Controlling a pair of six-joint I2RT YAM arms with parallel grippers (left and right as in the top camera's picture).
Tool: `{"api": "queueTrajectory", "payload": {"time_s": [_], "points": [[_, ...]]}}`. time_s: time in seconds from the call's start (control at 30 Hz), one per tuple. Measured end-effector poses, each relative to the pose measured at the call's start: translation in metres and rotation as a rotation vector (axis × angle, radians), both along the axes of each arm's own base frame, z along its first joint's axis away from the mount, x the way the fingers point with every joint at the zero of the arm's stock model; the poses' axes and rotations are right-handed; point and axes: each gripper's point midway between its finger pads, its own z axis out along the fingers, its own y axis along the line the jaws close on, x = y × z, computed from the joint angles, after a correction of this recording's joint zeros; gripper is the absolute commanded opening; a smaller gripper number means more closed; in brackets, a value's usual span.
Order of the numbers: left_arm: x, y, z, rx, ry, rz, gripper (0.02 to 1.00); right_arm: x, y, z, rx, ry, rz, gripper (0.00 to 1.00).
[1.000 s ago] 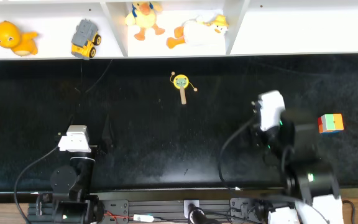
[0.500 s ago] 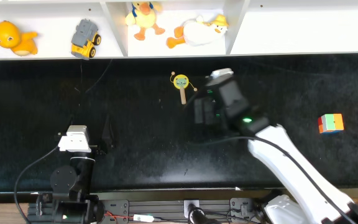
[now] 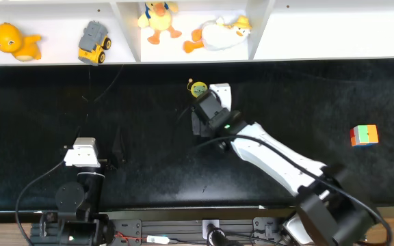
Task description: Store Toys
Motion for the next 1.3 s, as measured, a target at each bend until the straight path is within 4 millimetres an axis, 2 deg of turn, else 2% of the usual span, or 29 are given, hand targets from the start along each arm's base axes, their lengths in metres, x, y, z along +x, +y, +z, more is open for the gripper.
{"api": "queueTrajectory", "payload": {"time_s": [0.43,0.83,0.97,1.1,1.3], "points": [[0.000,0.000,0.000,0.000,0.000,0.000,0.998,0.011,0.024,-0.018,0.034,-0.040,-0.017,0.980],[0.000,0.000,0.000,0.000,0.000,0.000,0.998,0.035,0.040,-0.020,-0.009,-0.092,-0.031,0.928],[0.000,0.000,0.000,0.000,0.000,0.000,0.998,0.037,0.040,-0.021,-0.020,-0.096,-0.034,0.790],[0.000,0.000,0.000,0.000,0.000,0.000,0.998,0.038,0.040,-0.021,-0.026,-0.100,-0.032,0.533],[0.000,0.000,0.000,0.000,0.000,0.000,0.998,0.037,0.042,-0.020,-0.017,-0.098,-0.033,0.266]]}}
